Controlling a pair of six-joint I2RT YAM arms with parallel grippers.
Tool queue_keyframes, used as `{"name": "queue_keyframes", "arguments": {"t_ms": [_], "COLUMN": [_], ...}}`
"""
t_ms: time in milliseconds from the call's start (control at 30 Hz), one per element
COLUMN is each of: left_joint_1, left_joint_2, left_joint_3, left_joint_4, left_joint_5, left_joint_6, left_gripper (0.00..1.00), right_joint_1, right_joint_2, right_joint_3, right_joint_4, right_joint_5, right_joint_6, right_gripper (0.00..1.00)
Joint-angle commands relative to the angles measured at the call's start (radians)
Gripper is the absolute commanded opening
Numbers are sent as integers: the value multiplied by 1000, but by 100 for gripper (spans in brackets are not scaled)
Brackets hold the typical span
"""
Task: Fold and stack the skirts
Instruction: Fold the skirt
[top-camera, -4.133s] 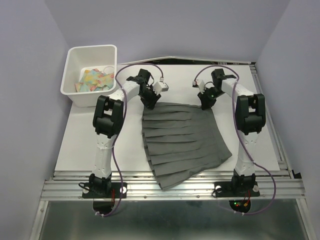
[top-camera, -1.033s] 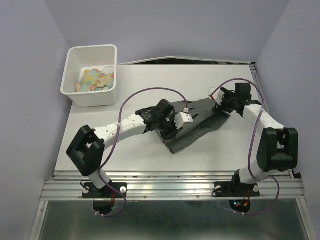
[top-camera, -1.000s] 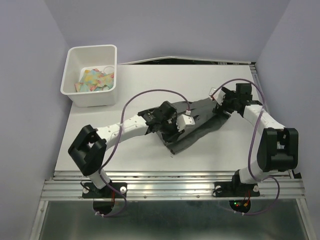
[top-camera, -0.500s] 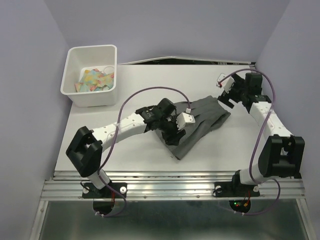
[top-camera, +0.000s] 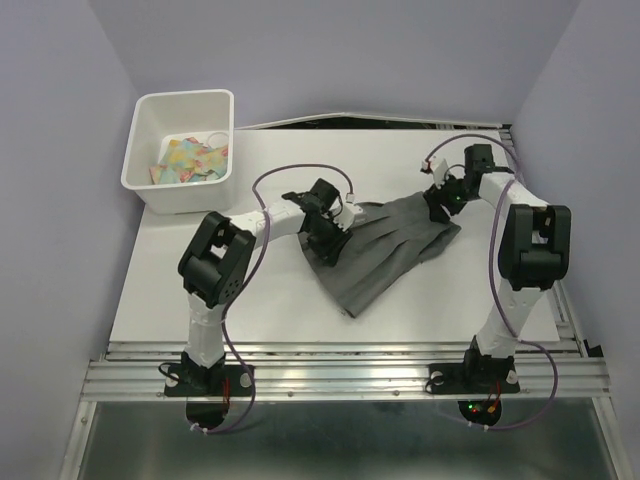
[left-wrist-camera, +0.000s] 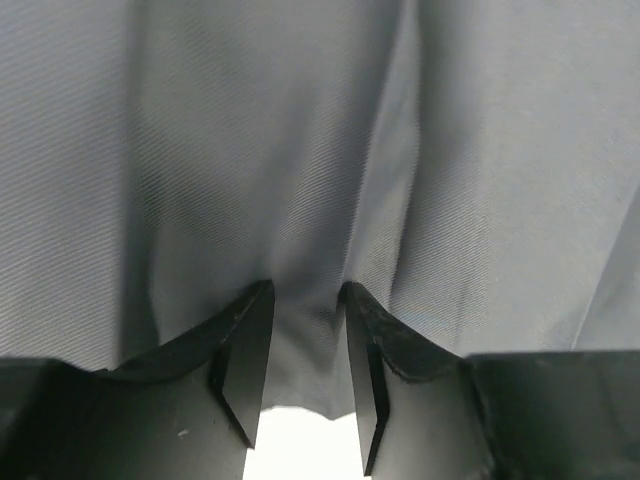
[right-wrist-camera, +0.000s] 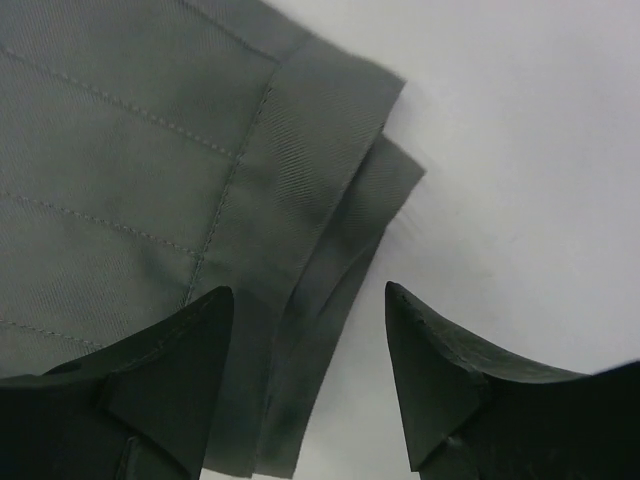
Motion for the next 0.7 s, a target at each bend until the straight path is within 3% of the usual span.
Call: {"name": "queue_keyframes", "arguments": {"t_ms": [0, 167, 300, 367, 467, 533, 600, 667], "left_joint_1": [41, 129, 207, 242, 321, 333, 336, 336], "left_joint_2": [7, 114, 195, 238, 274, 272, 222, 124], "left_joint_3": [83, 181, 381, 477, 690, 819, 815, 749], "left_joint_4": [-57, -112, -133, -146, -175, -195, -190, -172], "left_joint_5": [-50, -127, -219, -265, -264, -247, -223, -204], "left_joint_6": [26, 77, 126, 139, 142, 145, 166, 168], "left_gripper": [43, 36, 36, 39, 53, 55, 57, 58], "right_joint_1": [-2, 20, 99, 182, 314, 356, 356, 356], "right_joint_2": [2, -20, -52, -95, -156, -187, -213, -212], "right_joint_3": [-22, -134, -223, -278, -308, -293, -236, -172], "right_joint_4": [-93, -170, -251, -261, -276, -287, -290, -291], "right_joint_5": [10, -37, -132, -198, -322, -397, -489, -473], "right_joint_6": [22, 28, 71, 138, 235, 269, 346, 396], "right_gripper": [66, 59, 54, 54, 54, 56, 58, 59]}}
